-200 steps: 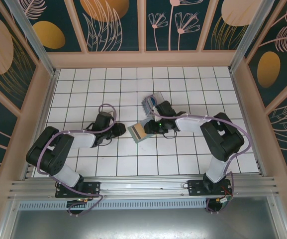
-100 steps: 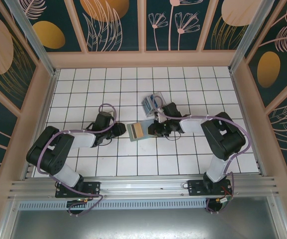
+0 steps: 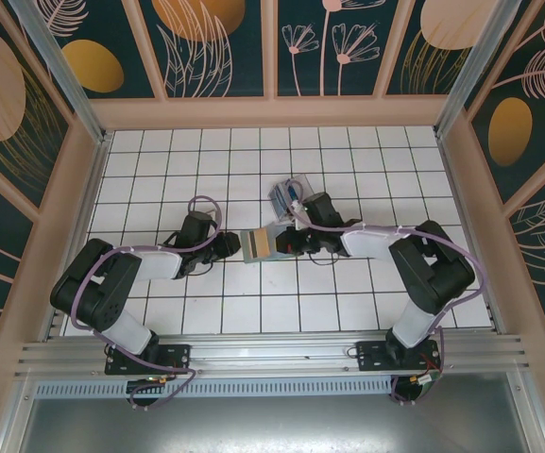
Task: Put the credit cards into the card holder
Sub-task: Flip over the card slot in the card holder.
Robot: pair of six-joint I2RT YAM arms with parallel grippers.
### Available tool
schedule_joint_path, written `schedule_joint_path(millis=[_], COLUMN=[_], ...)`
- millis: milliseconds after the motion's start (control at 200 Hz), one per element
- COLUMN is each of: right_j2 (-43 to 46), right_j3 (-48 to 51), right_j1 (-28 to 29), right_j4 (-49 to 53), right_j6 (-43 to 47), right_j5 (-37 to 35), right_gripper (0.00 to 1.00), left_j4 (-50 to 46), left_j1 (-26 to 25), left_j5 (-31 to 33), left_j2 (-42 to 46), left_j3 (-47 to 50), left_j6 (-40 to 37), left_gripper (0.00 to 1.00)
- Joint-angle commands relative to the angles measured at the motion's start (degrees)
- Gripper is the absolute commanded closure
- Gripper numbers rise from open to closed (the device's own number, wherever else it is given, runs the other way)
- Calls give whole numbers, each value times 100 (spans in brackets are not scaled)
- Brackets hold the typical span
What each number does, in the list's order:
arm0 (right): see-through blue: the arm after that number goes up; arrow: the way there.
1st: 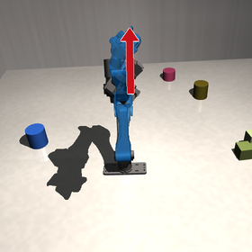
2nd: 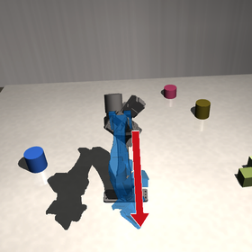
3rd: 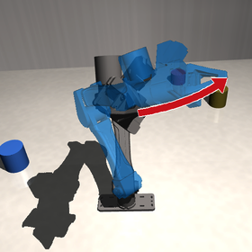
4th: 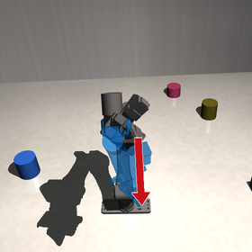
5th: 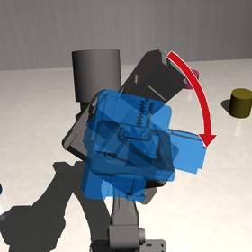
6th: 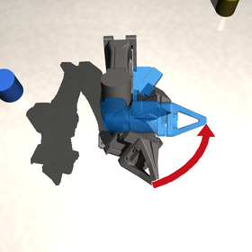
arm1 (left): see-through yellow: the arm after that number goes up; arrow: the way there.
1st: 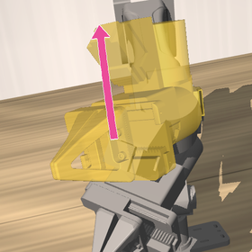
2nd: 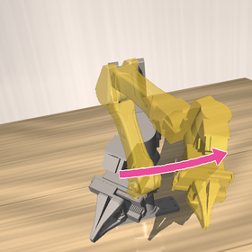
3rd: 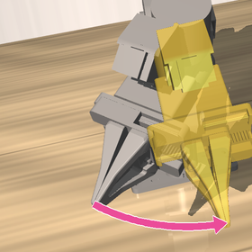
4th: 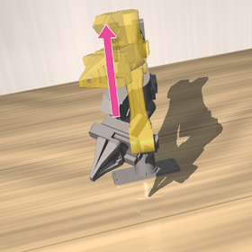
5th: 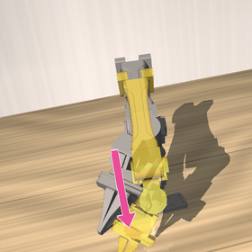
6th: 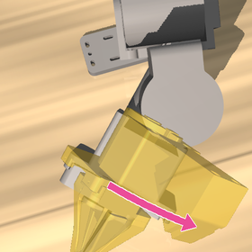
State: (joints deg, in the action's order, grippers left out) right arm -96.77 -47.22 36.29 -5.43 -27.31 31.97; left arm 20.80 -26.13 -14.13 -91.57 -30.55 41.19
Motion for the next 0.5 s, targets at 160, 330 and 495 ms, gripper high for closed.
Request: schedule_joint_path(millis=[160, 330, 495], right_j2=[-80, -58, 148], right_j3=[-510, -940, -1196], right_j1=[519, 624, 630], right_j4=[572, 1386, 1834], right_j6=[519, 421, 406], right_j5=[-867, -1664, -1913], right_gripper=[100, 100, 100], left_j4=[-76, -189, -268], left_j1=[20, 25, 20], left_j5=[-7, 115, 252], left_j2=[-309, -313, -298], left_j3=[30, -27, -26], left_j6=[20, 4, -48], left_gripper=[66, 64, 63])
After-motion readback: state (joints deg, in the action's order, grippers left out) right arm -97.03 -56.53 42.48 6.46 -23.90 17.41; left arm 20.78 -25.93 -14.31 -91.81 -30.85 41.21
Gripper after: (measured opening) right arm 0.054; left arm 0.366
